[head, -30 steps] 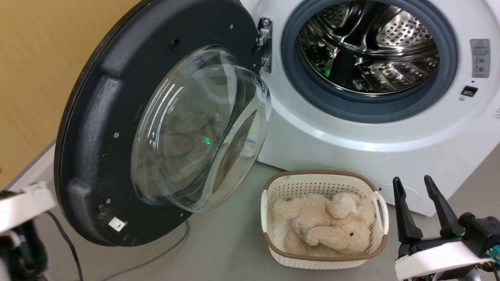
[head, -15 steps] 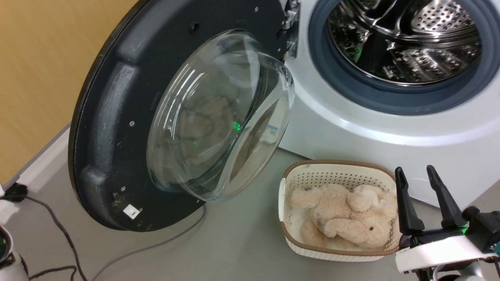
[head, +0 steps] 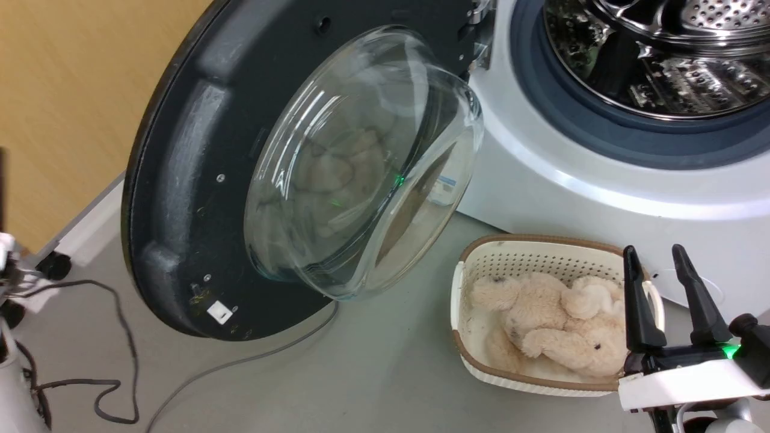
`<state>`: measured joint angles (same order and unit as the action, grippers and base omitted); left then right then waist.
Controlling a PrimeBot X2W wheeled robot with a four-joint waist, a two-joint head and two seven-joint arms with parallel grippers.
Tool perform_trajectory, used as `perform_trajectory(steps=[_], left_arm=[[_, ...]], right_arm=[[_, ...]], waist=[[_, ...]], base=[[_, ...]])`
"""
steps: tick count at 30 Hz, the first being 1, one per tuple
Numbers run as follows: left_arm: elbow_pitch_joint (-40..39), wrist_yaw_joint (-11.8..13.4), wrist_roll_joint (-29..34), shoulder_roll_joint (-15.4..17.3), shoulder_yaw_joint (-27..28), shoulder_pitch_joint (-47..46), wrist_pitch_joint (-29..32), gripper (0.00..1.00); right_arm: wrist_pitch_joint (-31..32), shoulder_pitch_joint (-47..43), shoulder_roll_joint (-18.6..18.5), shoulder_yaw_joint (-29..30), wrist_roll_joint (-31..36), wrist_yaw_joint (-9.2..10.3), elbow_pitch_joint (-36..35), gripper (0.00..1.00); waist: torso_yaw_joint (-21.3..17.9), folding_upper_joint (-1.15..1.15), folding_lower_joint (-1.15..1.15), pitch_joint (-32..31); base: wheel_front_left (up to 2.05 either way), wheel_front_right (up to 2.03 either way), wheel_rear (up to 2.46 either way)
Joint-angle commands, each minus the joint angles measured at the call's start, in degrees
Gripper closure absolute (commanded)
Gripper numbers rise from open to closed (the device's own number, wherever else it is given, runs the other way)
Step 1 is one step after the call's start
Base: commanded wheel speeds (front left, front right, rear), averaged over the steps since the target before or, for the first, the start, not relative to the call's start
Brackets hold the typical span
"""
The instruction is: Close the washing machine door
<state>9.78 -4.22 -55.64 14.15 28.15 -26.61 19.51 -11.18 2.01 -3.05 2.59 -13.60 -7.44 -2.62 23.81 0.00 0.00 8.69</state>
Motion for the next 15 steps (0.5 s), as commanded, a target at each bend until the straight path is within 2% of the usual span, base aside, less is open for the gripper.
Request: perform_trajectory(steps=[1, 6, 15], left_arm=[[0.86, -0.46, -2.97, 0.37, -0.33, -1.18, 3.06, 1.00], [1.37, -0.98, -8.96, 0.27, -2.34, -0.42, 11.99, 1.00], [-1.29, -2.05, -17.66, -0.69, -5.67, 2.44, 24.43, 1.00]], right_arm=[[-0.59, 1.03, 0.13, 0.34, -0.95, -0.04, -0.31, 0.00], [-1.19, 1.46, 0.14, 0.61, -1.62, -0.04, -0.21, 0.00], [-2.27, 2.09, 0.15, 0.93, -3.04, -0.04, -0.05, 0.00]], waist=[[0.52, 0.00, 0.00, 0.42], [1.44, 0.00, 0.00, 1.28], [2.66, 0.00, 0.00, 2.44]], base=[[0.00, 0.00, 0.00], [0.00, 0.00, 0.00], [0.00, 0.00, 0.00]])
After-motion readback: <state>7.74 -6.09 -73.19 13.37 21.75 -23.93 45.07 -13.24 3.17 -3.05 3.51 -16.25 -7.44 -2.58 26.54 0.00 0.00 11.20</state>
